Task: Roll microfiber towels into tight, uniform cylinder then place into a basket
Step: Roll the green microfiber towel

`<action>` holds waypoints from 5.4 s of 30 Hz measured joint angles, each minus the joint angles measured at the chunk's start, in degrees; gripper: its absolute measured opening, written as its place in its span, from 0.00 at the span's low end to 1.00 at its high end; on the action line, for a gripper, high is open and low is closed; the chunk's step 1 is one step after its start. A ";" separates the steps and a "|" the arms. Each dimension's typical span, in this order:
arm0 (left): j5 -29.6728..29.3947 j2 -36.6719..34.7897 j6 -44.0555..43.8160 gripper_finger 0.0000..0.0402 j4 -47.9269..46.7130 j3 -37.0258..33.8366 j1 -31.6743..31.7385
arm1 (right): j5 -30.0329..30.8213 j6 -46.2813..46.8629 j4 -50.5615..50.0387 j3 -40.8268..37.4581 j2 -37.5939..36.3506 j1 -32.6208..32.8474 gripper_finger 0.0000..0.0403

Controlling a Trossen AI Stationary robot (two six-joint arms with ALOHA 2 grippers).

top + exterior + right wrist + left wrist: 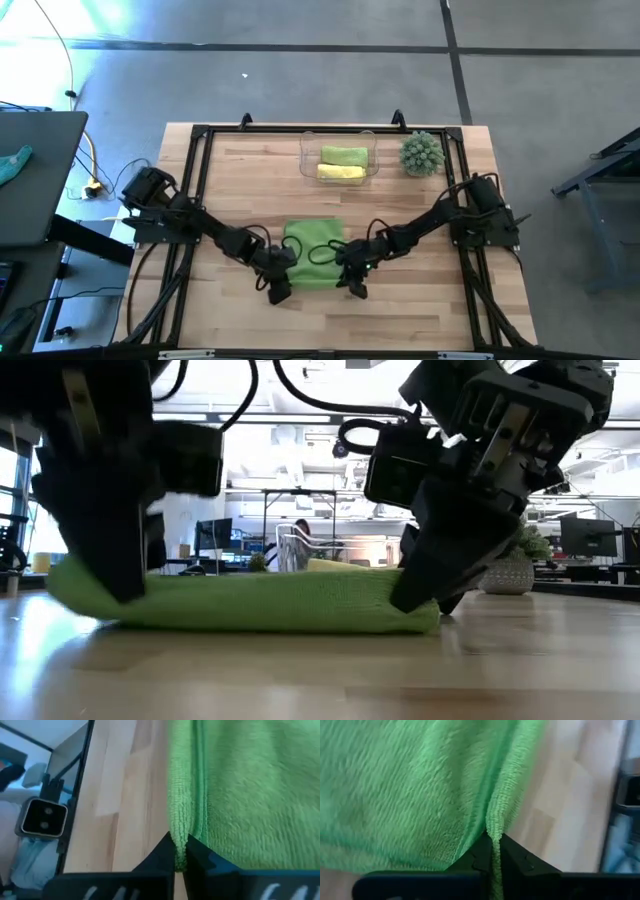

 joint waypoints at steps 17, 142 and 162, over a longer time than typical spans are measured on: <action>2.97 -3.21 13.84 0.29 -9.09 0.22 2.75 | 6.02 3.05 -2.40 -0.76 0.02 1.58 0.01; -18.08 3.38 22.37 0.46 0.17 0.22 -6.63 | 24.66 -18.37 -5.03 -0.54 0.22 2.80 0.04; -28.76 -4.86 32.41 0.46 -7.50 0.07 -11.84 | -11.21 10.96 2.19 -0.82 0.56 -7.34 0.01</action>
